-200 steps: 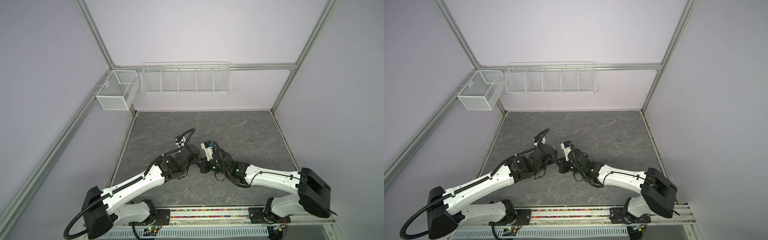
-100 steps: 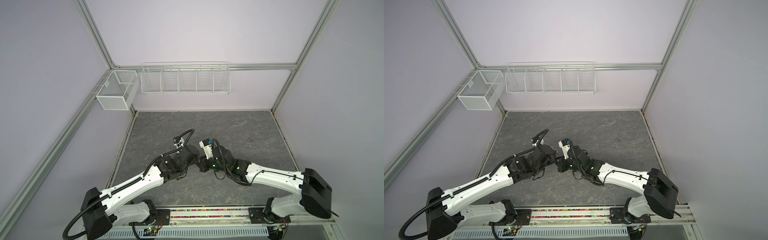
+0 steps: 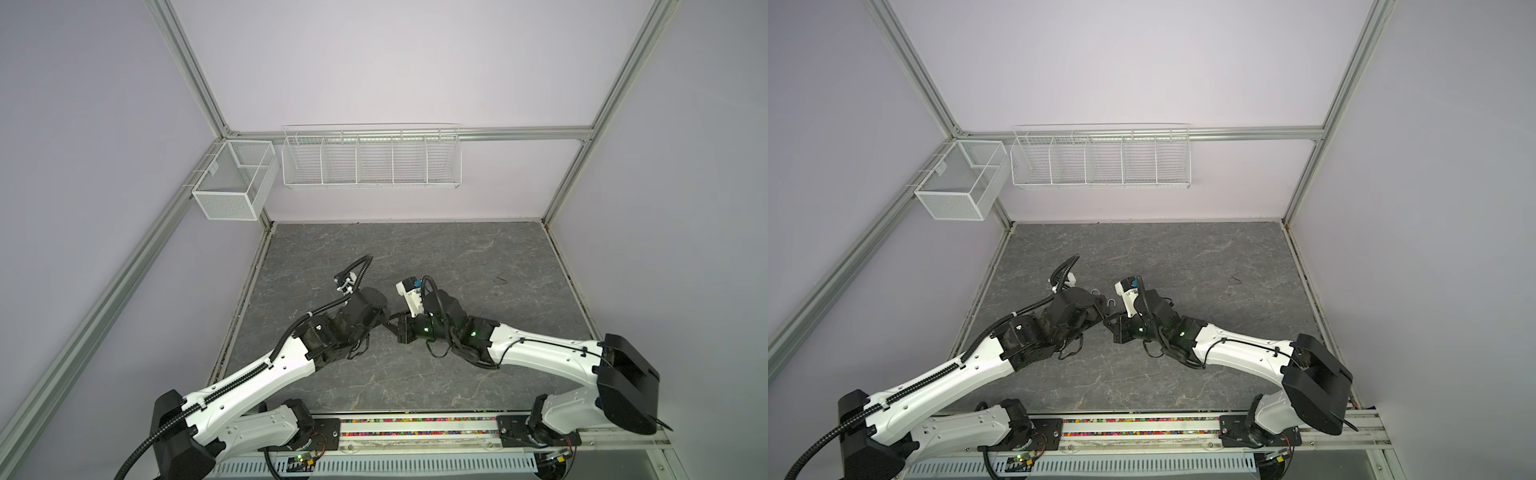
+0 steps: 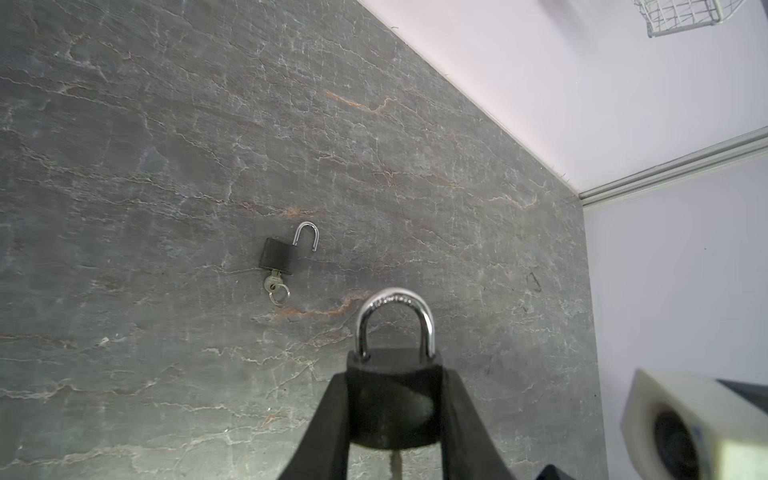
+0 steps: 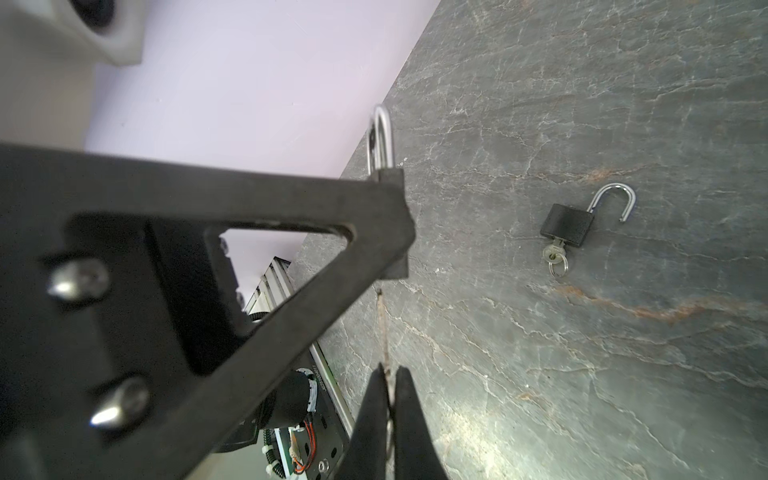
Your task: Unlock with the key
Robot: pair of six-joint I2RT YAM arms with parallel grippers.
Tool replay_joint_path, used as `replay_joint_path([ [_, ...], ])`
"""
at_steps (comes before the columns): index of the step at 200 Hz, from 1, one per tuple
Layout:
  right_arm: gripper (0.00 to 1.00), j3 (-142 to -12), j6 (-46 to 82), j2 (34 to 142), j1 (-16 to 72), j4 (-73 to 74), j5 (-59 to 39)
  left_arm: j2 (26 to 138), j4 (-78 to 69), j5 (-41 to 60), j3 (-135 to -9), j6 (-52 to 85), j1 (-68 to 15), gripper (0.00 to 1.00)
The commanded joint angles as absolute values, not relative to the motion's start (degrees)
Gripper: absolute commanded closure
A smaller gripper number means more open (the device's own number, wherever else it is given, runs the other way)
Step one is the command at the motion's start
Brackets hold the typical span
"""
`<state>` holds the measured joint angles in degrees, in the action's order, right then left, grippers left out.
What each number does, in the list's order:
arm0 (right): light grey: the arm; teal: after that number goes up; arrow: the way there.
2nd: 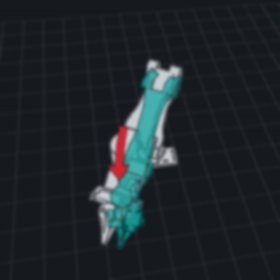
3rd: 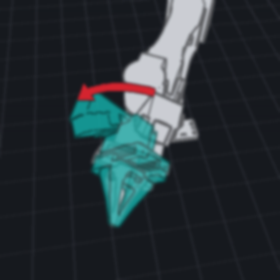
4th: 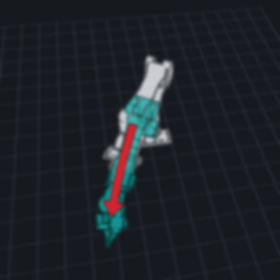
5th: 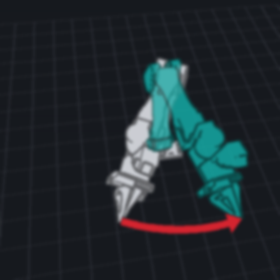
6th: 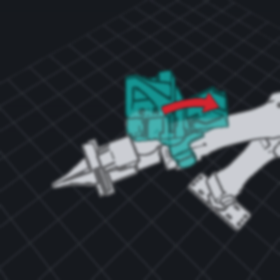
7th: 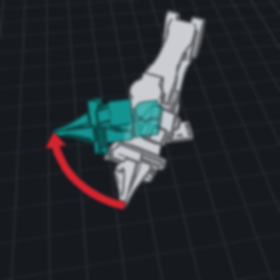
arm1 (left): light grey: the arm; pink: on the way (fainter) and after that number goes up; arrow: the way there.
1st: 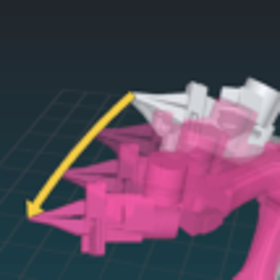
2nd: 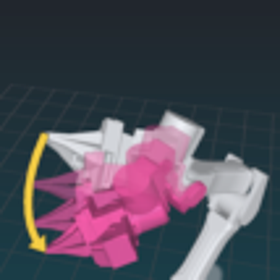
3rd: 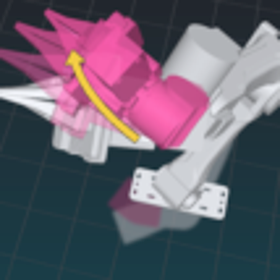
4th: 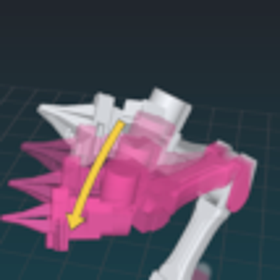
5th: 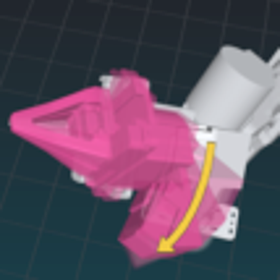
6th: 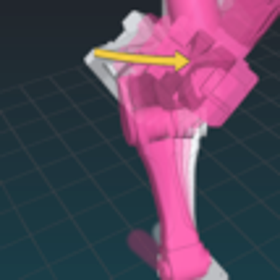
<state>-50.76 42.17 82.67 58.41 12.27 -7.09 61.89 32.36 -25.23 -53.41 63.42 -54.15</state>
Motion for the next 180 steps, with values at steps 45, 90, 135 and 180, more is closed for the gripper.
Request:
replay_joint_path([
  [45,0.93,-53.1,44.2,83.6,58.0,12.8,-5.2,59.7,31.7,-26.7,-52.2,66.4,-54.0,1.0],
  [90,0.93,-50.9,43.8,83.0,58.8,15.7,-6.8,59.0,31.6,-27.5,-52.1,67.2,-54.0,1.0],
  [135,0.93,-50.7,43.5,83.4,59.3,14.8,-6.9,58.6,31.7,-28.0,-52.1,67.1,-54.0,1.0],
  [180,0.93,-50.9,43.4,84.4,60.3,14.8,-5.8,57.9,31.7,-28.2,-51.6,67.2,-54.0,1.0],
])
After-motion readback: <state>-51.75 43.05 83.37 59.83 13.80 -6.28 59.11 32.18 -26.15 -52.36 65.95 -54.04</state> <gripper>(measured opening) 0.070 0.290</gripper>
